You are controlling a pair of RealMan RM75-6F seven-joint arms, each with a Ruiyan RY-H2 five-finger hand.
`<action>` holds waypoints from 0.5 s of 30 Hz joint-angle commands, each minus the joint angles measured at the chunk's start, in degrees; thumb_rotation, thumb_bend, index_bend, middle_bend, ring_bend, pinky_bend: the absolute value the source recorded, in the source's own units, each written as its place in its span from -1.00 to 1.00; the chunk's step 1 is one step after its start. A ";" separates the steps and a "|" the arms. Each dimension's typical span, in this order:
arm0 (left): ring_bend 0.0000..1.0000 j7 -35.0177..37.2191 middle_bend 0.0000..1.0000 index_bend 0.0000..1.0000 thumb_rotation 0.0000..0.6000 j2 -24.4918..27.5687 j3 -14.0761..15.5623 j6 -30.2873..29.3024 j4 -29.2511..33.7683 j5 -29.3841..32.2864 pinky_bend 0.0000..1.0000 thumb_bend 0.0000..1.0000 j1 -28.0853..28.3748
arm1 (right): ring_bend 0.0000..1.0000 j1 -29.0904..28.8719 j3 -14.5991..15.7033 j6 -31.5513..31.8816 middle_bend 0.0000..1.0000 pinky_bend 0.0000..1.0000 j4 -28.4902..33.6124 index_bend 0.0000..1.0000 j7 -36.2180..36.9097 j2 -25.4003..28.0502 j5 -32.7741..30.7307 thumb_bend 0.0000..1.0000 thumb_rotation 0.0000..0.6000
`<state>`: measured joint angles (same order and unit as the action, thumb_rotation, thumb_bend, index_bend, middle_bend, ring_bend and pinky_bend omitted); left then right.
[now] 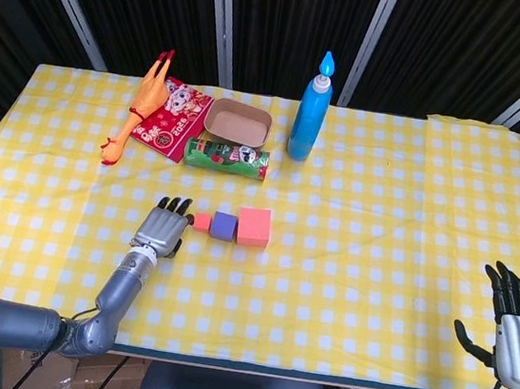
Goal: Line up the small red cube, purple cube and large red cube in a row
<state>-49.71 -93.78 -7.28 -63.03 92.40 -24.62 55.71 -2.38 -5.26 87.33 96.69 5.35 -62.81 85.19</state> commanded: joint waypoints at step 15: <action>-1.00 0.13 -1.00 -0.50 1.00 -1.16 -0.18 0.01 0.00 -0.52 -0.87 0.15 0.34 | -1.00 0.01 0.10 0.11 -1.00 -0.93 0.00 -1.00 -0.01 0.01 0.29 -0.27 1.00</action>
<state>-49.59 -94.93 -7.46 -63.02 92.40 -25.14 56.05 -2.37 -5.16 87.44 96.68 5.33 -62.80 85.48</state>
